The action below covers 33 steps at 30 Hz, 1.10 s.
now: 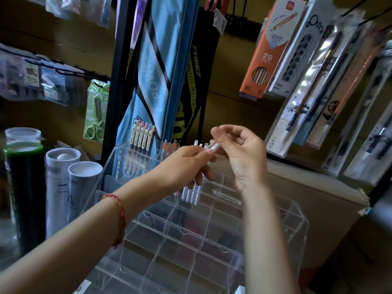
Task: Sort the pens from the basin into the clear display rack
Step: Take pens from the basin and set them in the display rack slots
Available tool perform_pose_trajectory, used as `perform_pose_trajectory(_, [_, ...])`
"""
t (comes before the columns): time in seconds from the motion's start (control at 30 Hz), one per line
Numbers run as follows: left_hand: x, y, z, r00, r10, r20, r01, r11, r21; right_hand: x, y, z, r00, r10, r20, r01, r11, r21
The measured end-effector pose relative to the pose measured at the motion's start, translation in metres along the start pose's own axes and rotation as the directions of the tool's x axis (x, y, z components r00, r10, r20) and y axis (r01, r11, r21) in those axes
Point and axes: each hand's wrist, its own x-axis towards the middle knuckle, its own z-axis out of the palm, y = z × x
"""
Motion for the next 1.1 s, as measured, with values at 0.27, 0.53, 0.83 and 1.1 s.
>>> perform_pose_trajectory(0.27, [0.005, -0.015, 0.016, 0.938, 0.199, -0.285, -0.161, 0.975, 0.151, -0.002, 0.0, -0.007, 0.988, 0.125, 0.089, -0.128, 0.992, 0.024])
perform_pose_trajectory(0.53, [0.006, -0.016, 0.002, 0.912, 0.268, -0.309, -0.138, 0.913, 0.384, 0.004, -0.007, -0.021, 0.936, -0.237, -0.259, 0.256, 0.966, 0.042])
perform_pose_trajectory(0.83, [0.014, -0.049, -0.006, 0.957, 0.214, -0.196, -0.005, 0.688, 0.726, 0.012, 0.038, -0.011, 0.957, -0.29, 0.02, 0.267, 0.849, -0.457])
perform_pose_trajectory(1.1, [0.019, -0.057, -0.007, 0.961, 0.209, -0.179, 0.003, 0.641, 0.767, 0.014, 0.042, -0.015, 0.981, -0.113, 0.16, 0.19, 0.747, -0.638])
